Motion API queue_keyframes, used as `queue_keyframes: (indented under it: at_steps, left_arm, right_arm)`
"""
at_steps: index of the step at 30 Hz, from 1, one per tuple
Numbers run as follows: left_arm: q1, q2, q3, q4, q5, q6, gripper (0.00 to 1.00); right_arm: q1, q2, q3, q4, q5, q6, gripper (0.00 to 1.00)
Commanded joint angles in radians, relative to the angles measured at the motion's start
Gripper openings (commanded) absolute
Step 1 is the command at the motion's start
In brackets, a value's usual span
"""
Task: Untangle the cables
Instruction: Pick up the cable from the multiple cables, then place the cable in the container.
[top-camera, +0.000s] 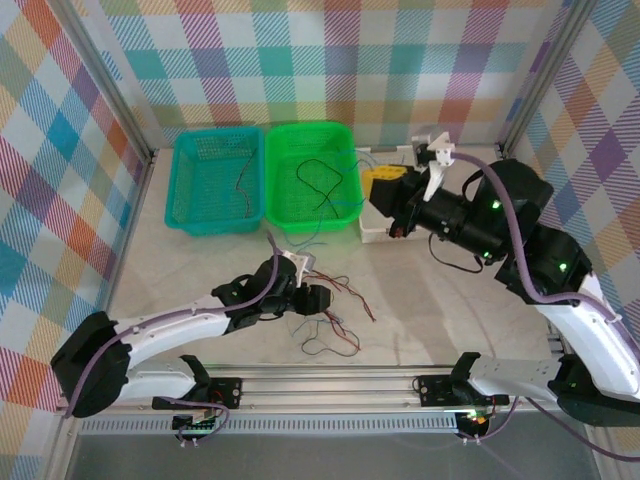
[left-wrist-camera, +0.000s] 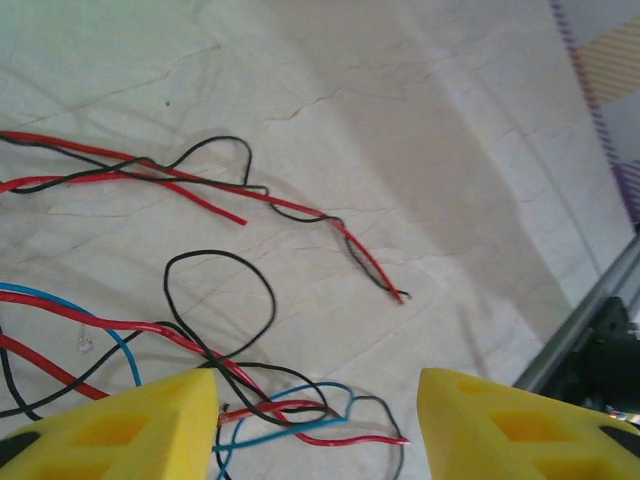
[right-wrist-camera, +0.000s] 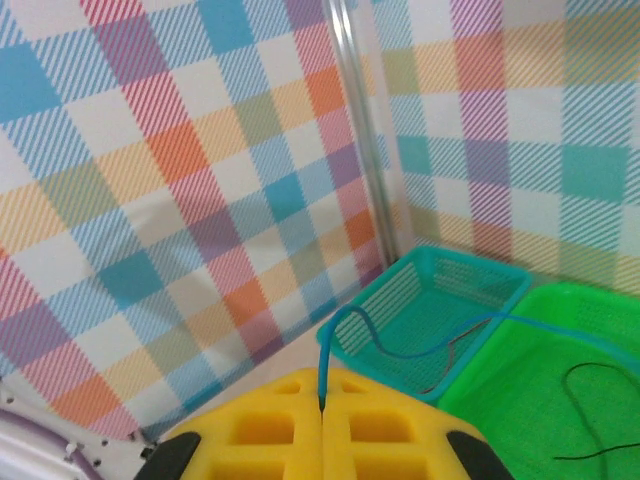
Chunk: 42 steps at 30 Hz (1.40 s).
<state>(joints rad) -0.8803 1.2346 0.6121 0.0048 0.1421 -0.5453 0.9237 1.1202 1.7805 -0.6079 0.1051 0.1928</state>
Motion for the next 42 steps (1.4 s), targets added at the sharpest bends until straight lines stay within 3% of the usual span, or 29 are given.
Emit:
queue_keyframes:
  at_steps: [1, 5, 13, 24, 29, 42]
  left_arm:
    - [-0.026, 0.033, 0.008, 0.045, -0.018, 0.017, 0.54]
    - [-0.041, 0.028, 0.011, 0.041, -0.032, 0.016, 0.54]
    - [-0.063, -0.101, -0.018, -0.032, -0.090, 0.009, 0.53]
    - [-0.065, -0.342, -0.085, -0.161, -0.146, -0.025, 0.53]
    - [-0.065, -0.422, -0.095, -0.229, -0.170, -0.032, 0.53]
    - [-0.065, -0.525, -0.135, -0.335, -0.210, -0.048, 0.53]
  right_arm:
    - [-0.014, 0.055, 0.093, -0.132, 0.088, -0.067, 0.00]
    - [-0.094, 0.106, 0.146, -0.156, 0.049, -0.091, 0.00]
    - [-0.462, 0.225, 0.083, -0.099, -0.246, 0.033, 0.00]
    - [-0.654, 0.416, -0.065, 0.067, -0.373, 0.133, 0.00]
    - [-0.671, 0.535, -0.096, 0.098, -0.354, 0.144, 0.00]
    - [-0.720, 0.722, -0.128, 0.093, -0.136, 0.284, 0.00]
